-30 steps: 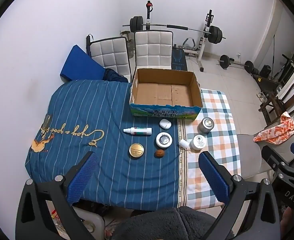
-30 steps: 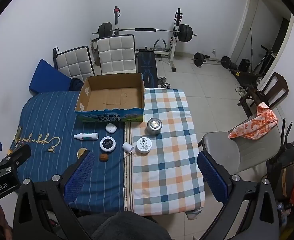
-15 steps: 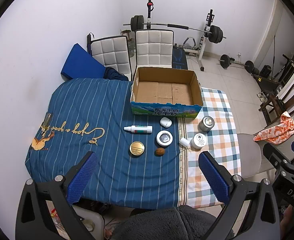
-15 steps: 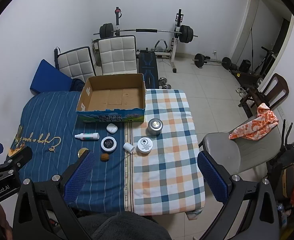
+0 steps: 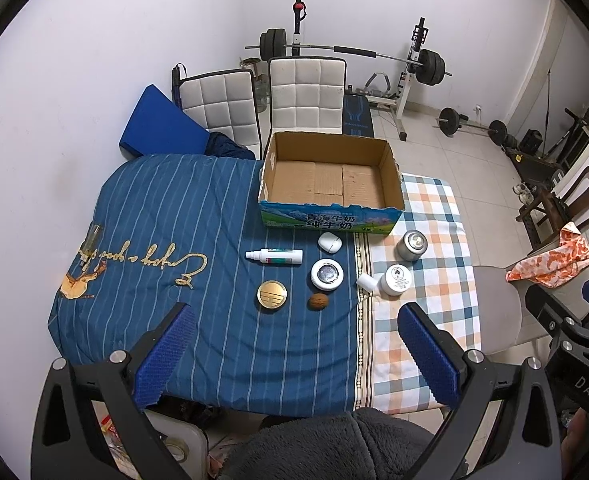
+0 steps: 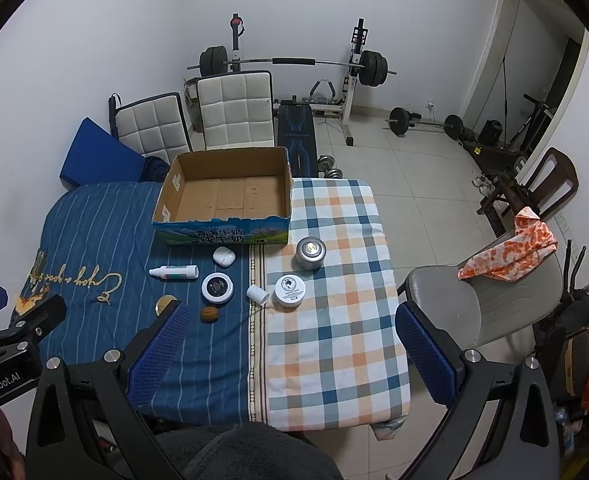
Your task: Organize rigid objects
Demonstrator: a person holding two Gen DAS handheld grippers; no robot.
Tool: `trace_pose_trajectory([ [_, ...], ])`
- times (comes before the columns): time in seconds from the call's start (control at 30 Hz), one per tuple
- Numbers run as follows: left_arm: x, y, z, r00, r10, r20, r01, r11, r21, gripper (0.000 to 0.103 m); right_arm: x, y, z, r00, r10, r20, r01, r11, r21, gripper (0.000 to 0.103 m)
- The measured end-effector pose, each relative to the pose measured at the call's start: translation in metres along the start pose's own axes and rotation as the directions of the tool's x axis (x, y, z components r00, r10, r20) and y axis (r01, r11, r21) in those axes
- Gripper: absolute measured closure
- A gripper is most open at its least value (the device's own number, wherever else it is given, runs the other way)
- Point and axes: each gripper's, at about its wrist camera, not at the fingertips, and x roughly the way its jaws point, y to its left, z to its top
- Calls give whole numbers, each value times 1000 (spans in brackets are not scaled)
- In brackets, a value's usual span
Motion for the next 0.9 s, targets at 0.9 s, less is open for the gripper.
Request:
trace_pose_trajectory([
  [0.9,6,-9,2,1000,-8,-12,9,1000,14,0,1,4,1,1000,-2,2,2,1000,-2,0],
])
